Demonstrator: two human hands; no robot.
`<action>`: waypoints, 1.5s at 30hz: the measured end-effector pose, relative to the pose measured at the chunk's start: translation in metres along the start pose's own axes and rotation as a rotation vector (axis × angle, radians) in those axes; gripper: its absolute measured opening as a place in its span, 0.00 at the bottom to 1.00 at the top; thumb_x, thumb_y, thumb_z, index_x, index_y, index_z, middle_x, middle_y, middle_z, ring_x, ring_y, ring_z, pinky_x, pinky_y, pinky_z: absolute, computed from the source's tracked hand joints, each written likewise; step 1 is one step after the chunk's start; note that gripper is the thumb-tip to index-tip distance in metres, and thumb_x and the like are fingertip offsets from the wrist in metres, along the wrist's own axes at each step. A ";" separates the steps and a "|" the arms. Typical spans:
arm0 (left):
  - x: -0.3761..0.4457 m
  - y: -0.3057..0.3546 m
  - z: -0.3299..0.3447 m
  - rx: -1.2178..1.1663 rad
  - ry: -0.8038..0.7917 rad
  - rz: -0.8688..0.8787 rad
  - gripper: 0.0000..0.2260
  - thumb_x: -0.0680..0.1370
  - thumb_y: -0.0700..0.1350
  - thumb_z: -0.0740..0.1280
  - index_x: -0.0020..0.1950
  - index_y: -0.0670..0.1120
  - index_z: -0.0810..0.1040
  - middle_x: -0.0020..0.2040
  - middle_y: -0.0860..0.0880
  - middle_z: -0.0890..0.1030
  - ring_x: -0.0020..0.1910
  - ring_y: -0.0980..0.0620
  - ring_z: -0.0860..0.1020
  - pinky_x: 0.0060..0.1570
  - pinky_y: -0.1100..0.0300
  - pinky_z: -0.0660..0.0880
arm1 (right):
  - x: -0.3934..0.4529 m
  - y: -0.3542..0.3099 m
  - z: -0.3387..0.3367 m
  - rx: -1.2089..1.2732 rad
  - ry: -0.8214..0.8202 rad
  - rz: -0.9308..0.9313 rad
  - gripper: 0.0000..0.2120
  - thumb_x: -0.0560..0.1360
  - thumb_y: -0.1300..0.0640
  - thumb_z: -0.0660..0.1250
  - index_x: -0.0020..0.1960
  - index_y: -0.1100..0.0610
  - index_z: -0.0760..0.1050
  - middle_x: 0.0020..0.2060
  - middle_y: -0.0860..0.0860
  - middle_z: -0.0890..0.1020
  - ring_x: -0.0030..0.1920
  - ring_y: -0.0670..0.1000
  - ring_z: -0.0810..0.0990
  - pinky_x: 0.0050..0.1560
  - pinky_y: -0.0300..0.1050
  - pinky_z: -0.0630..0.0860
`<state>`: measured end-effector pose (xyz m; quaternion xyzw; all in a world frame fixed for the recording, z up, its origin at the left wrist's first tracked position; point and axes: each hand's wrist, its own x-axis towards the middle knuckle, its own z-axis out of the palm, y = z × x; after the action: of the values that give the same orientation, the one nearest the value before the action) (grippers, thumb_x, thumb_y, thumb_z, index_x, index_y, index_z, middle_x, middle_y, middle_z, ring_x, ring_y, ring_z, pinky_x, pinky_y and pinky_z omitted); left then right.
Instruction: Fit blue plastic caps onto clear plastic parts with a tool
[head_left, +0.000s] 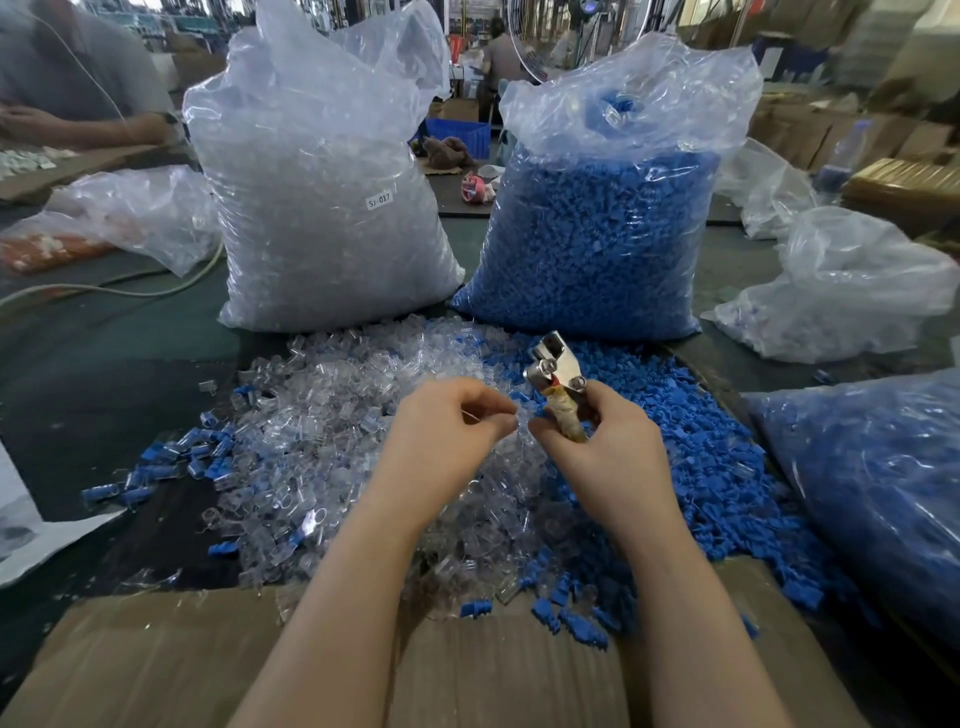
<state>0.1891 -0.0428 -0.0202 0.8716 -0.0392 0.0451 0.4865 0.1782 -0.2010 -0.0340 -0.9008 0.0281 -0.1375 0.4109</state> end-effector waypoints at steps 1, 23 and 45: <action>-0.001 0.003 0.004 -0.030 -0.022 -0.004 0.03 0.76 0.47 0.72 0.43 0.55 0.84 0.32 0.58 0.81 0.29 0.66 0.76 0.29 0.75 0.68 | 0.000 -0.001 0.000 -0.004 0.001 -0.009 0.10 0.71 0.44 0.72 0.45 0.48 0.75 0.39 0.42 0.80 0.41 0.49 0.78 0.43 0.53 0.77; -0.002 0.007 0.001 -0.170 -0.080 -0.071 0.05 0.73 0.44 0.76 0.40 0.53 0.84 0.32 0.56 0.82 0.30 0.63 0.76 0.30 0.71 0.72 | 0.002 0.002 0.000 0.237 -0.057 -0.042 0.03 0.73 0.51 0.72 0.43 0.49 0.79 0.34 0.42 0.82 0.36 0.43 0.79 0.41 0.52 0.79; -0.003 0.007 0.002 -0.670 -0.104 -0.138 0.12 0.71 0.33 0.75 0.51 0.46 0.84 0.43 0.46 0.85 0.43 0.51 0.84 0.49 0.58 0.82 | 0.001 -0.001 0.000 0.464 0.044 0.007 0.05 0.75 0.54 0.72 0.41 0.52 0.78 0.33 0.46 0.81 0.32 0.44 0.76 0.35 0.40 0.74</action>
<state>0.1853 -0.0482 -0.0156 0.6653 -0.0175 -0.0479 0.7449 0.1787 -0.2003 -0.0329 -0.7790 0.0078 -0.1584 0.6067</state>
